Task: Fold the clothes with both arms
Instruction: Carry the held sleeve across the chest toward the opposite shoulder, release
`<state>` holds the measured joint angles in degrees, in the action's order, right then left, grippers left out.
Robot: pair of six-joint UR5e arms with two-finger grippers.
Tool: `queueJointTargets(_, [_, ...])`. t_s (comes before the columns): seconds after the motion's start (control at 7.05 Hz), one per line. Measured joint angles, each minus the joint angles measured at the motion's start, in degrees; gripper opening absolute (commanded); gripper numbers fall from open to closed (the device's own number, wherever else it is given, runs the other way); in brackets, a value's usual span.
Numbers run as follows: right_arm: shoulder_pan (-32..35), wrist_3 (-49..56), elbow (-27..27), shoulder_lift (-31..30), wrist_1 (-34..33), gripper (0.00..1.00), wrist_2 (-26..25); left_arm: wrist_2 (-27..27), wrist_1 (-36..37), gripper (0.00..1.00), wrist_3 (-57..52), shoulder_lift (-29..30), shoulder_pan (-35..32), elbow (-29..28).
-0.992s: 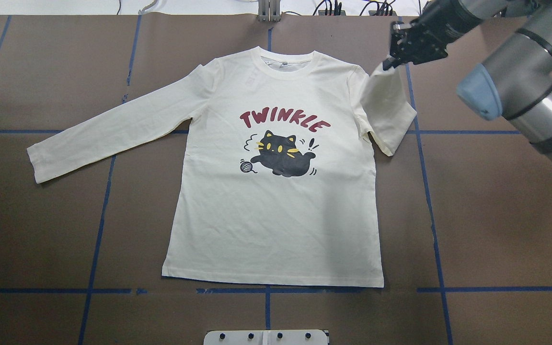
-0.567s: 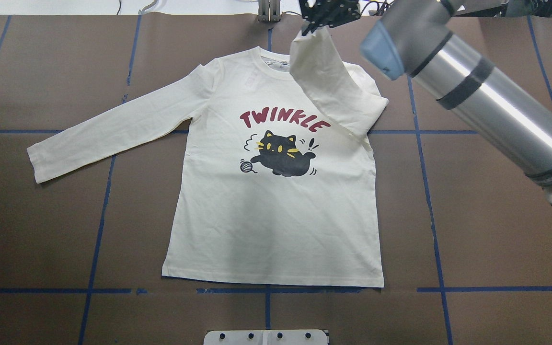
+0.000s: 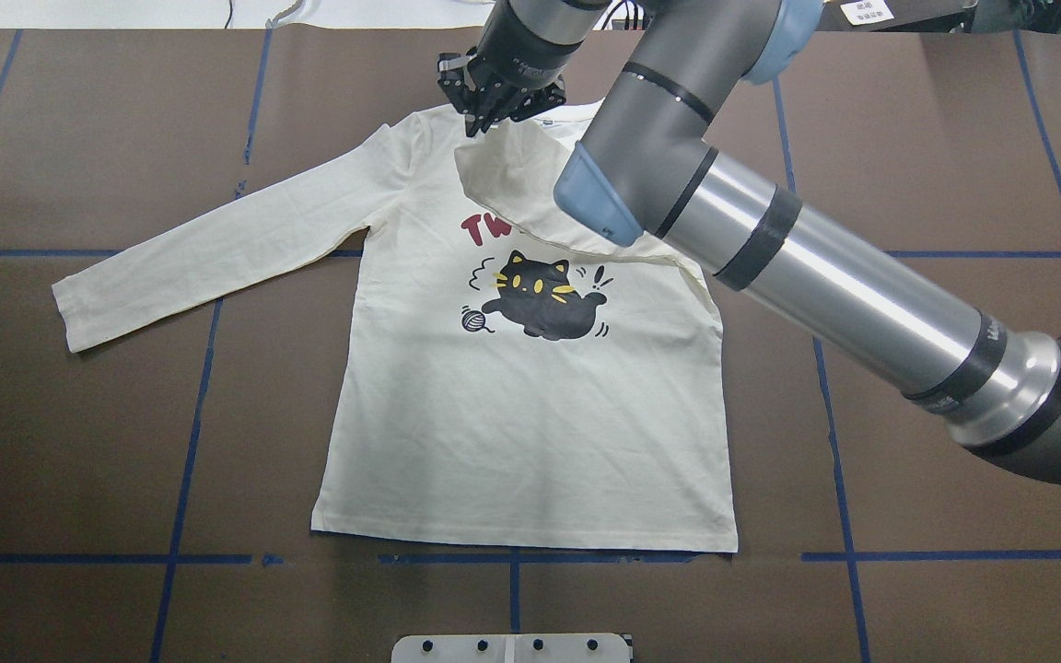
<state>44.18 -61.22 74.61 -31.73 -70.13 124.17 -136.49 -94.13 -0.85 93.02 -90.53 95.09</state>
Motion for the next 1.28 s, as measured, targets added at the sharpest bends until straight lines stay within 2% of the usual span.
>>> queueJointTargets(0.43, [-3.5,-5.0,-0.8,-4.7,16.4,0.0,-3.1,0.0,0.0,1.0,0.0,0.0,0.0,-0.2])
queueJointTargets(0.57, [-5.0,-5.8,-2.2,-4.4,18.8,0.23,-5.3,0.0,0.0,1.0,0.0,0.0,0.0,-0.2])
queueJointTargets(0.71, [-6.8,-6.0,-5.8,-1.7,19.7,0.99,-8.2,0.0,0.0,1.0,0.0,0.0,0.0,-0.1])
queueJointTargets(0.99, [-9.4,-5.9,-15.7,6.7,20.1,1.0,-14.2,0.0,-0.2,1.0,-0.1,0.0,0.0,-0.3])
queueJointTargets(1.28, [-10.5,-6.3,-18.3,9.0,19.8,1.0,-17.6,0.0,-2.8,1.0,0.0,0.0,0.0,-2.3])
